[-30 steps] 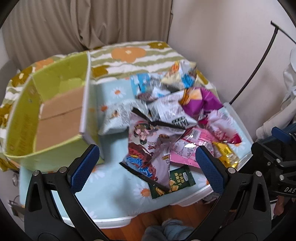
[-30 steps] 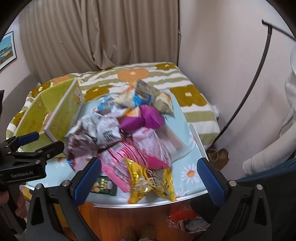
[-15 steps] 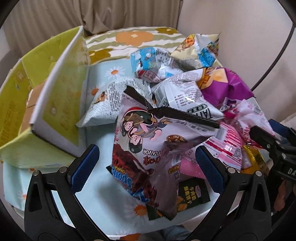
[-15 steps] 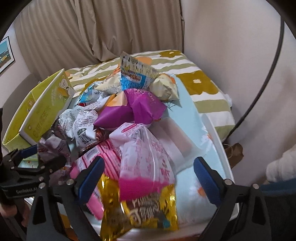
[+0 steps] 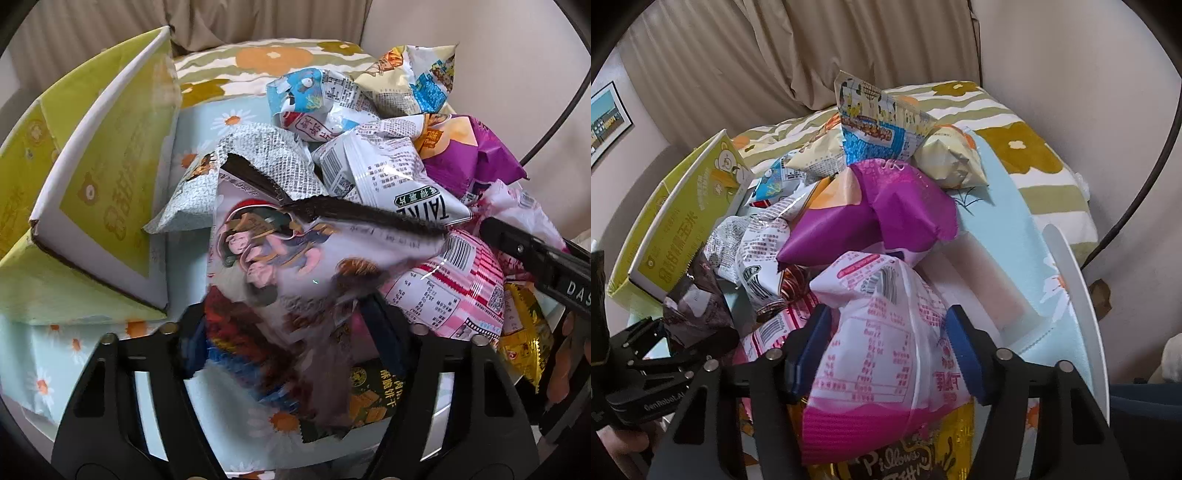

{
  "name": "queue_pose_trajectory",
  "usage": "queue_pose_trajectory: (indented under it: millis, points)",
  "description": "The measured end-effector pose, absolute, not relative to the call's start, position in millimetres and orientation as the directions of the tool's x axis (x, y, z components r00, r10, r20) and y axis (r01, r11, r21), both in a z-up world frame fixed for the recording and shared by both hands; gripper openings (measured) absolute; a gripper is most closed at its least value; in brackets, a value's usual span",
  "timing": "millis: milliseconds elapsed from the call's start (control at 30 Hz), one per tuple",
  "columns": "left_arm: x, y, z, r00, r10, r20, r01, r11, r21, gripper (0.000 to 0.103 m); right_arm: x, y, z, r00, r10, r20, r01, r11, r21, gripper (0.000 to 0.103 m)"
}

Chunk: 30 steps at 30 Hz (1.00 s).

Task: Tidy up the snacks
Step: 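Grasp the brown chocolate bag with left tool while right tool grasps the pink-white bag, then carry both bags over the yellow-green box and open both tools to drop them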

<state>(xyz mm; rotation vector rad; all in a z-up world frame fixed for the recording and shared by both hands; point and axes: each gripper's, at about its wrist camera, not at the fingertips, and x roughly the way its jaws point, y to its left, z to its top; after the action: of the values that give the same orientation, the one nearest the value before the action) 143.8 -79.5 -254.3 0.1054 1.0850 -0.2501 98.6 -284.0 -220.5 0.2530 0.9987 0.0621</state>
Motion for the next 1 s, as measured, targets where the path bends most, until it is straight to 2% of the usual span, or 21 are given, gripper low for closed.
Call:
queue_pose_trajectory:
  millis: [133, 433, 700, 1000]
  points:
    - [142, -75, -253, 0.437, -0.148, -0.887, 0.247, 0.968, -0.04, 0.054, 100, -282, -222, 0.535, 0.184, -0.825, 0.05, 0.968, 0.248, 0.041]
    - [134, -74, -238, 0.47, -0.132, -0.873, 0.242, 0.97, -0.017, 0.054, 94, -280, -208, 0.562, 0.161, -0.812, 0.028, 0.977, 0.213, 0.027]
    - [122, -78, -206, 0.513, -0.131, -0.848, 0.254, 0.967, 0.004, 0.054, 85, -279, -182, 0.595, 0.165, -0.786, -0.001, 0.979, 0.205, 0.024]
    - [111, -71, -143, 0.586, -0.138, -0.799, 0.215, 0.977, -0.011, 0.054, 82, -264, -128, 0.634, 0.196, -0.748, -0.079, 0.979, 0.19, 0.024]
